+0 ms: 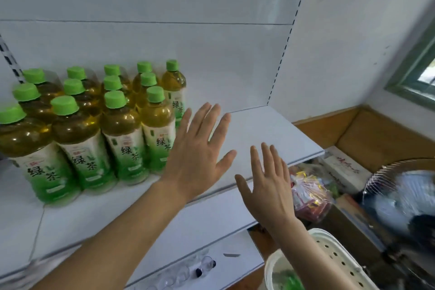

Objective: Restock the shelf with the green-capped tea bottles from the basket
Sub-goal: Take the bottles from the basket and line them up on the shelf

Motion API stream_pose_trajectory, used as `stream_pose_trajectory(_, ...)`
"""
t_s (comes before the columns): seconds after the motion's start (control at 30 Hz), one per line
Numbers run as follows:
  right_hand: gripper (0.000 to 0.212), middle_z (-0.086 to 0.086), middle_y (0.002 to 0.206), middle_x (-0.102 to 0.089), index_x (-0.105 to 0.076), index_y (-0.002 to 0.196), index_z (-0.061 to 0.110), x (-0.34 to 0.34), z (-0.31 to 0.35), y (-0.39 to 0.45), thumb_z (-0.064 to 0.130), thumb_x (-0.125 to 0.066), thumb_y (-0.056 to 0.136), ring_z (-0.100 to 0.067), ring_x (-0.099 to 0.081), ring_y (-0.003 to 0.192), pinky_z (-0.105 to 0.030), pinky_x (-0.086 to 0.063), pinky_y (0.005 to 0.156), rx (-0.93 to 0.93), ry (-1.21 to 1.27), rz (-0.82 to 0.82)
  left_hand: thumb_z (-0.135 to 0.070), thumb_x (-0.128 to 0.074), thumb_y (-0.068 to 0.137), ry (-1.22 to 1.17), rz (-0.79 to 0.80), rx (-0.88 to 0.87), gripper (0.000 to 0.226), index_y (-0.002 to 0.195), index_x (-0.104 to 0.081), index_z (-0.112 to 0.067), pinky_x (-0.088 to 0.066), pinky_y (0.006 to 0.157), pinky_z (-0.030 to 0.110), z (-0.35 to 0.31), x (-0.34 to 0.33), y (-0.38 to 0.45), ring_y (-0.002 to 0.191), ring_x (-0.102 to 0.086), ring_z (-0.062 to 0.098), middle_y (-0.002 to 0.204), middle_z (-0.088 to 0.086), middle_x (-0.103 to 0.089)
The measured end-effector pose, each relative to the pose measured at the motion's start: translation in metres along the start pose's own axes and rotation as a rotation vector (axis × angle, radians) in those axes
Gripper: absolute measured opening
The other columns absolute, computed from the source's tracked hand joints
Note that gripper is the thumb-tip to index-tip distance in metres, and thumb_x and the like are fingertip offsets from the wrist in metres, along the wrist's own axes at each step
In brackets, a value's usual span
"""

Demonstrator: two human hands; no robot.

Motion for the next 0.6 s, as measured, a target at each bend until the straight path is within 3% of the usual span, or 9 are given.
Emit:
stream_pose_trajectory(0.17,0.081,-0.012,0.183,-0.016,-0.024,0.174,0.020,0.001,-0.092,-0.051,0.066,-0.038,0.109,-0.035,-0.005,0.170,-0.056,-0.011,0.136,-0.183,-0.063,0.045,-0.057,-0.038,0.108,-0.153,0.152,-0.082,0.071,0.161,-0.045,-0.010,-0.034,0.123,0.064,-0.086,-0.076,0.002,0.155,-0.040,0.041,0.166,0.019,-0.044)
stream_pose_trajectory(0.33,0.078,-0.022,0.174,-0.037,-0.041,0.168,0.013,-0.012,-0.182,-0.123,0.058,-0.048,0.105,-0.044,-0.030,0.163,-0.064,-0.033,0.128,-0.321,-0.081,0.088,-0.054,-0.042,0.104,-0.290,0.353,-0.133,0.072,0.160,-0.046,-0.010,-0.030,0.127,0.060,-0.184,-0.157,-0.010,0.155,-0.038,0.039,0.165,0.021,-0.044)
stream_pose_trajectory(0.5,0.081,-0.021,0.174,-0.037,-0.042,0.168,0.016,-0.045,-0.250,-0.198,0.061,-0.039,0.102,-0.041,-0.031,0.163,-0.060,-0.032,0.129,-0.507,-0.073,0.209,-0.053,-0.038,0.103,-0.409,0.545,-0.192,0.071,0.159,-0.046,-0.011,-0.034,0.126,0.057,-0.268,-0.230,-0.045,0.154,-0.040,0.039,0.163,0.020,-0.046)
stream_pose_trajectory(0.6,0.084,-0.020,0.178,-0.028,-0.032,0.172,0.018,-0.083,-0.271,-0.246,0.066,-0.028,0.103,-0.041,-0.024,0.166,-0.058,-0.026,0.132,-0.592,-0.042,0.336,-0.050,-0.047,0.105,-0.445,0.715,-0.220,0.070,0.165,-0.035,-0.016,-0.024,0.130,0.052,-0.303,-0.275,-0.082,0.159,-0.028,0.034,0.170,0.014,-0.035)
Point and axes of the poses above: each hand's wrist, its own y-axis towards the middle knuckle, its own x-axis out of the back of the hand, z = x × y, the point moved 8 cm from there along y, towards the middle knuckle
